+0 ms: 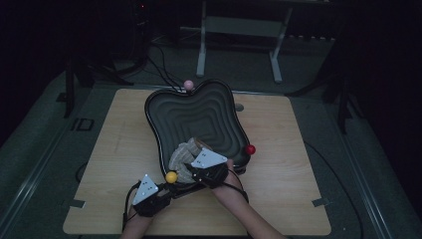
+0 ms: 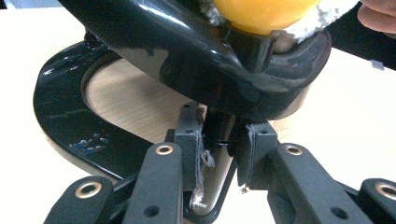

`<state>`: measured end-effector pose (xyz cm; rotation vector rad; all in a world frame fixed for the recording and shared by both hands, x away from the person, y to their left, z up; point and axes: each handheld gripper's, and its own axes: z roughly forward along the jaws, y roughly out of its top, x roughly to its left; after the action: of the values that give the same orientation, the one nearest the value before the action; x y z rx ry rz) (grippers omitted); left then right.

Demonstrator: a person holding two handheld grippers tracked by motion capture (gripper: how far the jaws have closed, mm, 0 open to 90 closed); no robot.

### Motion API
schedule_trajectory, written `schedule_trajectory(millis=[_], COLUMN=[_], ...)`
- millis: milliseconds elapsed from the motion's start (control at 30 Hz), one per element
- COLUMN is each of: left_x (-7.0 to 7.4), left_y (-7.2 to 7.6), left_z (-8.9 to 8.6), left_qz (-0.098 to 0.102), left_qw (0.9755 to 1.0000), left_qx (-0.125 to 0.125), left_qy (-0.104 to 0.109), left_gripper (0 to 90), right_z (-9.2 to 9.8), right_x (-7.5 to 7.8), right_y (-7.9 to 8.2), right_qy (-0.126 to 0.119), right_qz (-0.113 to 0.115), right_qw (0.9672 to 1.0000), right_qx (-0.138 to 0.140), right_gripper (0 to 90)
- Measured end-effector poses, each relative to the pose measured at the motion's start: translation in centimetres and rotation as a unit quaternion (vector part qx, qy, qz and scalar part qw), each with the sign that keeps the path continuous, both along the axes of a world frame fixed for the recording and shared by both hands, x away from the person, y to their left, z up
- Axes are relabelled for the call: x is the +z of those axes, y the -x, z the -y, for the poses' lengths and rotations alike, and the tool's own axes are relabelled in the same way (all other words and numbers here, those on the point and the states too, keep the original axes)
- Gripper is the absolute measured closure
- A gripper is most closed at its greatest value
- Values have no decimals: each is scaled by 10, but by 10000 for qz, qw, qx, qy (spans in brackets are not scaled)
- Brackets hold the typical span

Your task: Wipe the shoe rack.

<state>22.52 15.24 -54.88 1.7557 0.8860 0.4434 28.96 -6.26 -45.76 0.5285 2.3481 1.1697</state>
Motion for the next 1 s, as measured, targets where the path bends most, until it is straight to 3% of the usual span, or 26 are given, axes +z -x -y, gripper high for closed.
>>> schedule_trajectory(millis=[200, 367, 533, 667, 1000], left_x=[0, 0, 0, -1, 1], left_y=[0, 0, 0, 0, -10], left_z=[0, 0, 0, 1, -4], left_qz=[-8, -6, -7, -8, -45], left_qw=[10000, 10000, 10000, 10000, 10000], left_qx=[2, 5, 15, -7, 25], left_qy=[14, 35, 48, 48, -12], left_gripper=[721, 721, 720, 720, 720], right_z=[13, 36, 66, 91, 88], right_x=[1, 3, 2, -2, -3], right_y=[-7, -18, -27, -29, -30], right_qy=[-55, -121, -209, -415, -575], right_qz=[-15, 11, -50, -244, -276], right_qw=[9998, 9982, 9949, 9927, 9898], right_qx=[-193, -582, -986, -1107, -1275], right_gripper=[688, 688, 689, 689, 687])
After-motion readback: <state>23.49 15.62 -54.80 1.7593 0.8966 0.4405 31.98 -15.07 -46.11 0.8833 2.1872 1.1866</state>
